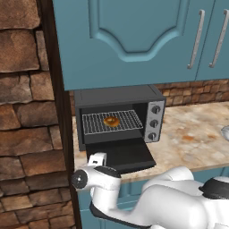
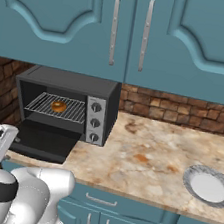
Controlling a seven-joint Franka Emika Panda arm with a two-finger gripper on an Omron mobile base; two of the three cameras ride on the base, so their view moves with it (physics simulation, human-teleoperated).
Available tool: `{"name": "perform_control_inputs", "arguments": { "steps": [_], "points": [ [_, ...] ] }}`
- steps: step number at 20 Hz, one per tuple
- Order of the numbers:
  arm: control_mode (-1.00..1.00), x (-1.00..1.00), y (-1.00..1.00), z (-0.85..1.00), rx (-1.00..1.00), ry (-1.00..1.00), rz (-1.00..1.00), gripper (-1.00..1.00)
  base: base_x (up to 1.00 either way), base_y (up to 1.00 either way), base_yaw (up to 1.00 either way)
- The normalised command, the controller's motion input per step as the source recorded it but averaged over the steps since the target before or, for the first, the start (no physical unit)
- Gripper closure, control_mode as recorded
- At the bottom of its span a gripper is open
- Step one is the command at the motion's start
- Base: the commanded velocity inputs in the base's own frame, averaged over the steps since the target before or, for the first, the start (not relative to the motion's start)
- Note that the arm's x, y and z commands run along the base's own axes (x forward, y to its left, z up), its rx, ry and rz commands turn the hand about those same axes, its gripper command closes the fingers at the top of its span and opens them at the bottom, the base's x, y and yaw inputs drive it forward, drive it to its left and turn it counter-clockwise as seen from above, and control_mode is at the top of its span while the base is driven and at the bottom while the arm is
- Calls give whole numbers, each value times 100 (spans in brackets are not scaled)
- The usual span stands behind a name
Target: Pick up the bagel from the plate, place it on the toaster oven rack, close the door, and set the timer.
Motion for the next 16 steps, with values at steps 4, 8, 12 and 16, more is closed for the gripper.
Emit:
{"name": "perform_control_inputs", "arguments": {
  "steps": [4, 8, 12, 16],
  "points": [
    [-100, 12, 2, 0, -4, -14, 0, -100, 0, 0, 0],
    [-100, 27, 0, 3, -3, -14, 0, -100, 0, 0, 0],
    [-100, 35, 0, 22, -2, -13, 1, -100, 0, 0, 0],
    [-100, 29, 0, 43, -3, -12, 1, -100, 0, 0, 0]
  ]
}}
